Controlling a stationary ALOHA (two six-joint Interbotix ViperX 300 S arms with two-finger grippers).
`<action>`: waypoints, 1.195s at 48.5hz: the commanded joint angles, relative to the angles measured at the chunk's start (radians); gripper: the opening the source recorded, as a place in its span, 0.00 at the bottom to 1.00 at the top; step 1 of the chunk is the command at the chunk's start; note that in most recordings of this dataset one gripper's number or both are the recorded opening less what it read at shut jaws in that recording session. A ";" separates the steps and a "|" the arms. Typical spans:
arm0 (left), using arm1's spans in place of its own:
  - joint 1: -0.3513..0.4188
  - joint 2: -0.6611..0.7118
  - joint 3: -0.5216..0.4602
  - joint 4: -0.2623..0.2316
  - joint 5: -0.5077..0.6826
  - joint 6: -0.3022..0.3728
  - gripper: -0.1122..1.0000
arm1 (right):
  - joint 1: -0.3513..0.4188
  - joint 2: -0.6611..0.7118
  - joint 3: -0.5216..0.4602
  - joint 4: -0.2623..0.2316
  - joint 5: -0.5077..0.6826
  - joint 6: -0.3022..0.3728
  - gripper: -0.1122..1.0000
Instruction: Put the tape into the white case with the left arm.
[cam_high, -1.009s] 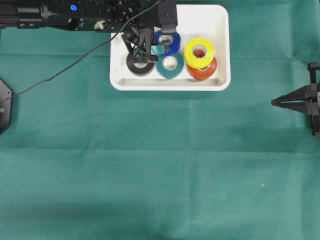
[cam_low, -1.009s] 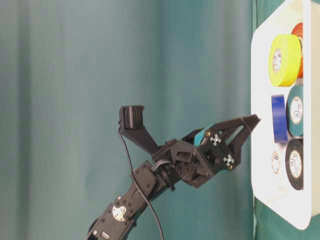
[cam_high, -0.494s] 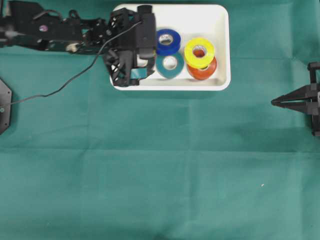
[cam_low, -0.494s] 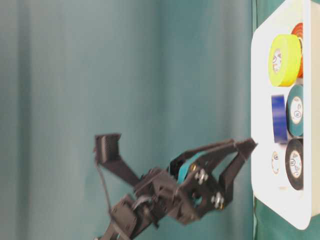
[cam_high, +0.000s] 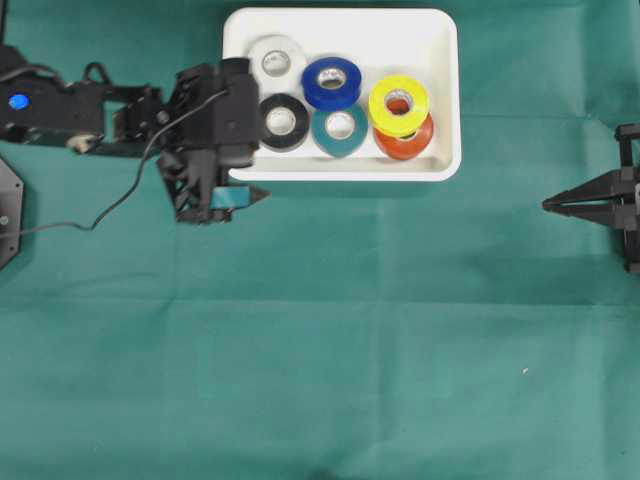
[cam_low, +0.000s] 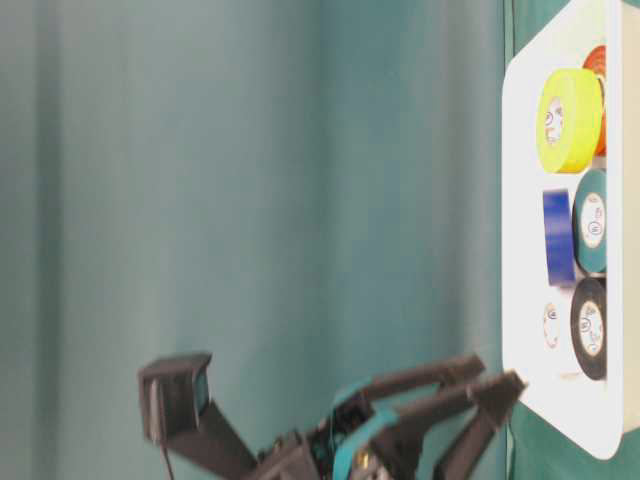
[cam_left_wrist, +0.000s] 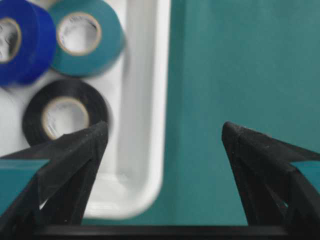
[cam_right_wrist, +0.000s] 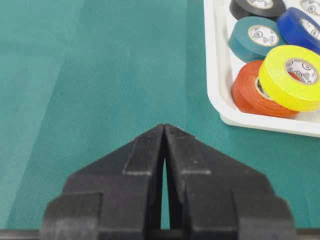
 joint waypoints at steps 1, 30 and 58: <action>-0.014 -0.055 0.020 -0.002 -0.008 -0.011 0.99 | 0.000 0.008 -0.011 0.000 -0.011 0.002 0.02; -0.060 -0.255 0.241 -0.002 -0.097 -0.015 0.99 | 0.000 0.008 -0.011 -0.002 -0.011 0.002 0.02; -0.084 -0.390 0.368 -0.002 -0.103 -0.017 0.99 | 0.000 0.008 -0.011 0.000 -0.011 0.002 0.02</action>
